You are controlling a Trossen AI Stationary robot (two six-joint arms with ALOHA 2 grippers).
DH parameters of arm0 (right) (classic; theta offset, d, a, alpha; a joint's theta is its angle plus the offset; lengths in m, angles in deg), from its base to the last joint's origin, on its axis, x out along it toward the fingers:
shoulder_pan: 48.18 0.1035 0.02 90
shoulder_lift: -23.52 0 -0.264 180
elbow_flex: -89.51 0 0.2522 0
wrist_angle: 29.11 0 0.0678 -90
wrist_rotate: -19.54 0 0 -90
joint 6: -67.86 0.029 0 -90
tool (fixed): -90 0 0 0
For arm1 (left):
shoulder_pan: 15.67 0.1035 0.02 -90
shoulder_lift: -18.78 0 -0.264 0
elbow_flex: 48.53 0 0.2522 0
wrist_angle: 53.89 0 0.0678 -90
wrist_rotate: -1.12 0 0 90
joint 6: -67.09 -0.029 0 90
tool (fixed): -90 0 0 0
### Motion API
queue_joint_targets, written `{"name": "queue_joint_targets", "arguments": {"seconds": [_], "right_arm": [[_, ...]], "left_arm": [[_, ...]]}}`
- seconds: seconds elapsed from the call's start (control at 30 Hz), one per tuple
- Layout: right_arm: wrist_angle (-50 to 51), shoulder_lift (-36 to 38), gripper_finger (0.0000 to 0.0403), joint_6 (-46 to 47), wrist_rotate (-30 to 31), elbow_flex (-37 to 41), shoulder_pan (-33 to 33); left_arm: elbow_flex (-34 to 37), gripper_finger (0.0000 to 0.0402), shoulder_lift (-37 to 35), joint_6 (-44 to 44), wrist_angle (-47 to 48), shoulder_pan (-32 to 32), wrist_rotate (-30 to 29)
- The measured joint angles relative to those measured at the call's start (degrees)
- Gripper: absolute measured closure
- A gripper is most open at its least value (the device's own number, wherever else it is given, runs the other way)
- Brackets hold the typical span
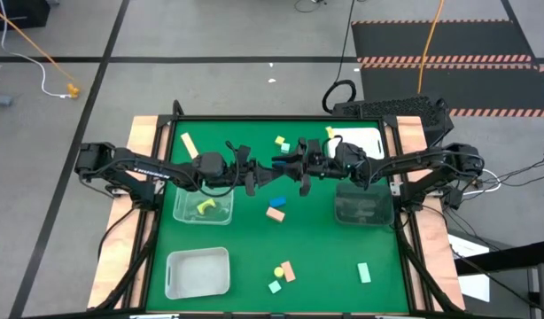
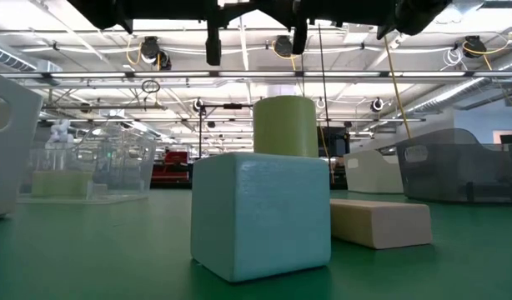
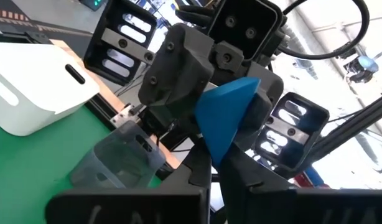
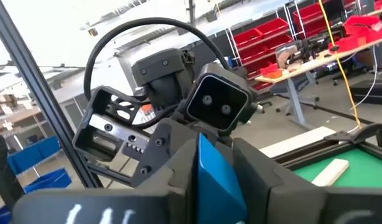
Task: Sort & place blocks by color
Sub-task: Put the blue block into the white bin
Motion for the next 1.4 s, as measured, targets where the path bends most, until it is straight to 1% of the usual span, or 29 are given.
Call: {"name": "queue_joint_targets", "arguments": {"seconds": [0.1,0.17,0.47,0.53,0.63,0.73,0.83,0.87,1.03,1.1,1.23,1.3,1.4], "right_arm": [[0.0,0.0,0.0338,1.1,0.0,0.0,0.0],[0.0,0.0,0.0338,1.5,-0.1,0.0,0.0],[0.3,0.4,0.0338,2.3,-1.8,0.0,-1.6],[1.8,1.3,0.0338,0.9,-2.0,0.0,-2.7],[7.3,3.9,0.0338,-1.8,-1.7,0.0,-5.3],[15.1,7.5,0.0338,-4.5,-1.4,0.0,-8.3],[26.2,11.0,0.0338,-5.9,-0.9,0.0,-11.4],[30.1,12.1,0.0338,-6.1,0.1,0.0,-12.1],[53.1,16.1,0.0338,-7.7,8.1,0.0,-15.3],[62.1,16.8,0.0338,-7.6,12.6,0.0,-16.2],[76.9,17.1,0.0338,-3.8,21.8,0.0,-17.7],[81.8,17.1,0.0338,-0.7,24.2,0.0,-18.7],[86.1,17.1,0.0338,3.4,25.8,0.0,-19.9]], "left_arm": [[0.0,0.0394,0.0,-0.3,0.0,0.0,-0.1],[0.0,0.0387,0.0,0.0,0.0,0.0,-0.1],[0.0,0.0308,0.0,2.0,0.0,0.1,-0.6],[0.0,0.0294,0.0,2.1,-0.3,-0.1,-0.4],[0.0,0.0277,0.0,2.1,-0.2,-0.6,1.1],[0.0,0.0266,0.0,2.1,1.4,-1.2,1.5],[0.0,0.0261,0.0,2.1,2.8,-1.3,1.6],[0.0,0.026,0.0,2.2,3.1,-1.3,1.6],[0.0,0.0259,0.0,2.3,4.0,-1.3,1.6],[0.0,0.0259,0.0,2.3,4.0,-1.1,1.6],[0.0,0.0258,0.0,2.3,4.1,-0.5,1.7],[0.0,0.0258,0.0,2.3,4.2,-0.2,1.7],[0.0,0.0258,0.0,2.3,4.3,0.4,1.7]]}}
